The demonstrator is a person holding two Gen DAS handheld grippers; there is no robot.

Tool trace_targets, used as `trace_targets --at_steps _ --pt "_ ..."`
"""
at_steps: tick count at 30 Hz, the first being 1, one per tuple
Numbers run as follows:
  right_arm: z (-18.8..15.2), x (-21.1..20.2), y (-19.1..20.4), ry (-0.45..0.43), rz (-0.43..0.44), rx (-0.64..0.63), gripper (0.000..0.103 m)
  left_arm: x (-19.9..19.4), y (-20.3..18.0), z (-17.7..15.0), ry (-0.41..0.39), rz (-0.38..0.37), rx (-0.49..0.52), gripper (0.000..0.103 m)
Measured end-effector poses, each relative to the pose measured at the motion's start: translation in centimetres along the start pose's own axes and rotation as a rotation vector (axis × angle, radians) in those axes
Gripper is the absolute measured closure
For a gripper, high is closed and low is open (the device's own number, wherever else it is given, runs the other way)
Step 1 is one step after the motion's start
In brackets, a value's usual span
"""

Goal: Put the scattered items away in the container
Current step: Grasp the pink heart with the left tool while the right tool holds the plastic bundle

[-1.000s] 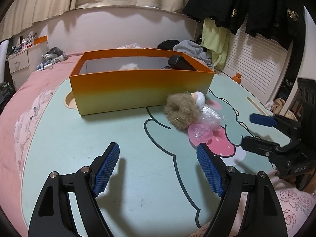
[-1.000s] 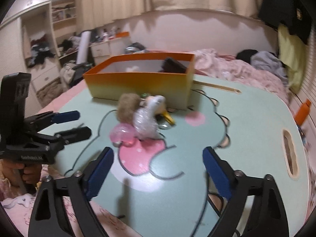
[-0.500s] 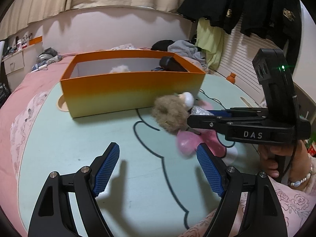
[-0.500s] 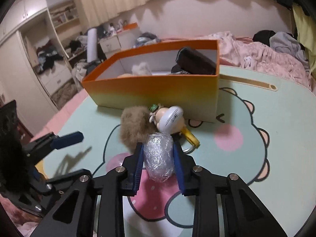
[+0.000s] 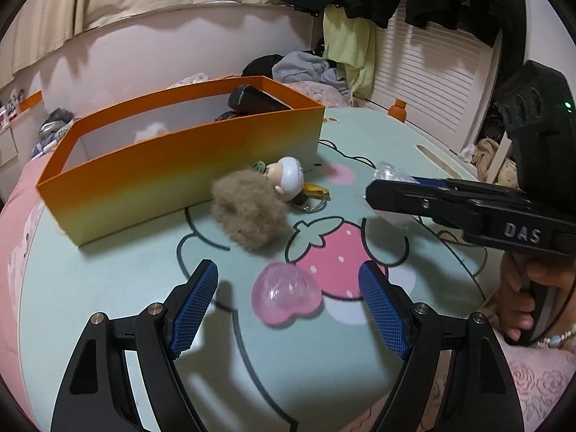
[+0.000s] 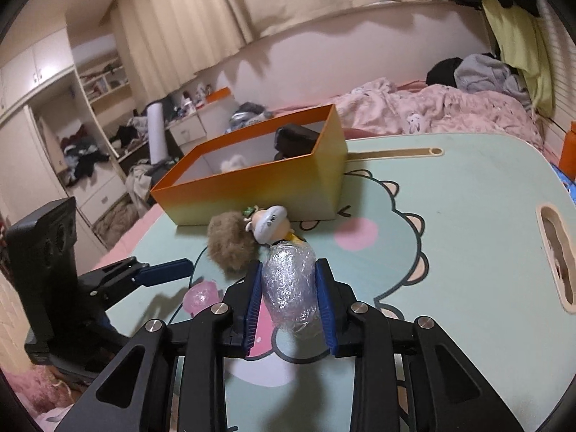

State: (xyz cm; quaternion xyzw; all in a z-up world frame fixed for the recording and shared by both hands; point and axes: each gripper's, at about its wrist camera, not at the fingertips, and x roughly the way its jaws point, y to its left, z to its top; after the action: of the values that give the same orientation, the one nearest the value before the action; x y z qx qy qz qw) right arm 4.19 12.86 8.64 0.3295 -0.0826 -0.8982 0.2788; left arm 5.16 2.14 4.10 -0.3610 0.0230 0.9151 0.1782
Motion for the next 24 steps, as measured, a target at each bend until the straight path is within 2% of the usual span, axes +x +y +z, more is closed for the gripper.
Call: trace_targets --at_steps 2,4,16,24 --pt "0.0 0.0 -0.1 0.001 -0.001 0.007 0.075 0.4 0.0 -0.1 0.019 -0.01 -0.003 0.034" --pt "-0.1 0.0 -0.1 0.003 0.0 0.007 0.075 0.3 -0.1 -0.3 0.008 0.014 0.011 0.062" --pt "-0.2 -0.2 0.0 -0.003 -0.004 0.005 0.074 -2.7 0.5 -1.2 -0.06 -0.043 0.008 0.064" --pt "-0.3 -0.4 0.0 -0.016 -0.009 -0.001 0.074 -5.2 2.0 -0.3 -0.125 -0.032 -0.034 0.064"
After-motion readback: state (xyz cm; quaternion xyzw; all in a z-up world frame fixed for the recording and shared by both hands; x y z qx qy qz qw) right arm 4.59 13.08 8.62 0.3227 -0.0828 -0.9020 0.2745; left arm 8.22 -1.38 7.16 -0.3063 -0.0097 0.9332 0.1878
